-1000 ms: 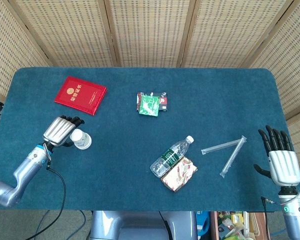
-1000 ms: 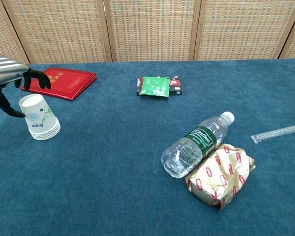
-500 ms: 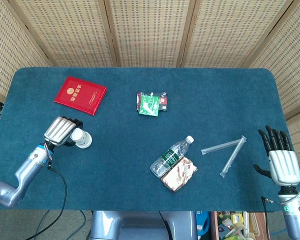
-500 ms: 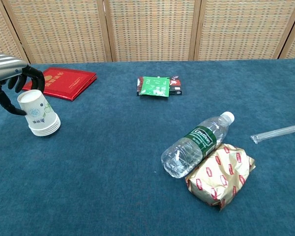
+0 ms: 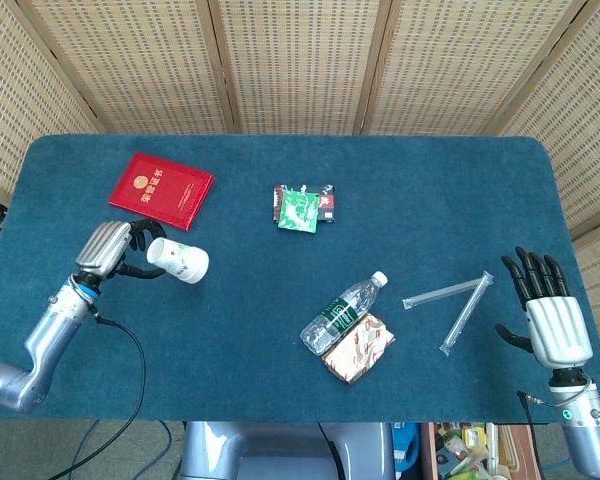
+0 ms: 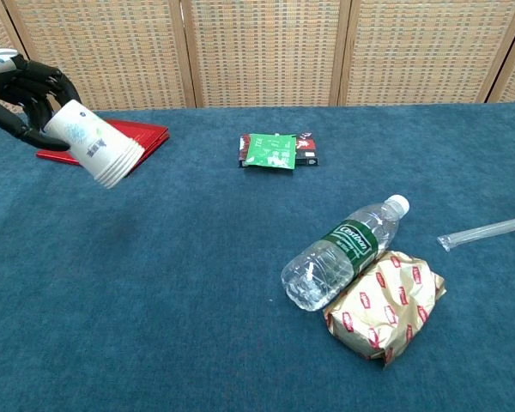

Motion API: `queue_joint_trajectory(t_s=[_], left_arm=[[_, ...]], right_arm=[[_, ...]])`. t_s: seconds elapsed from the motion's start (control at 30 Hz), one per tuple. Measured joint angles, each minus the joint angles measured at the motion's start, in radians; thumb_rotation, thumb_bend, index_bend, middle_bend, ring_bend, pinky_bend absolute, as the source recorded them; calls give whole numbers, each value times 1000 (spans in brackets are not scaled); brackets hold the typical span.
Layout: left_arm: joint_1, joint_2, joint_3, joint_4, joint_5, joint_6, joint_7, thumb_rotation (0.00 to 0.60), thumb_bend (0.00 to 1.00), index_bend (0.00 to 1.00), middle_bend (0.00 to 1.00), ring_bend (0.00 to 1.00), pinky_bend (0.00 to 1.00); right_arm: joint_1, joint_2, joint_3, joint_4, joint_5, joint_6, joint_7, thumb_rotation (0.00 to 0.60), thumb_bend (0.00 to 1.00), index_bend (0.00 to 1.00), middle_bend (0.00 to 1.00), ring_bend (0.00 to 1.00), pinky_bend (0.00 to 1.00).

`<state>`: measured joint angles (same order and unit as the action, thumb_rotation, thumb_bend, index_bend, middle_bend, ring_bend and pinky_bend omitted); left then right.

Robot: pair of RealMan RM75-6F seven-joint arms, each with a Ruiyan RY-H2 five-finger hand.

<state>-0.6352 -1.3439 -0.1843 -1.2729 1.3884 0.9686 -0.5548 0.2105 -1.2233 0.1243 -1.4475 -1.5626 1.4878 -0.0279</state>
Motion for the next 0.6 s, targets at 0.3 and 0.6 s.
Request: queue_joint_trajectory(t_s=[0.3, 0.6], left_arm=[[-96, -78, -79, -18, -33, -165, -453, 600, 136, 497, 495, 560, 542], [-236, -219, -150, 34, -58, -286, -581, 600, 136, 497, 495, 560, 542]], right_arm=[[96, -15, 10, 154, -188, 68, 101, 600, 0, 230, 30, 0, 0], [263, -40, 12, 294, -345, 89, 242, 600, 0, 309, 39, 0, 0]])
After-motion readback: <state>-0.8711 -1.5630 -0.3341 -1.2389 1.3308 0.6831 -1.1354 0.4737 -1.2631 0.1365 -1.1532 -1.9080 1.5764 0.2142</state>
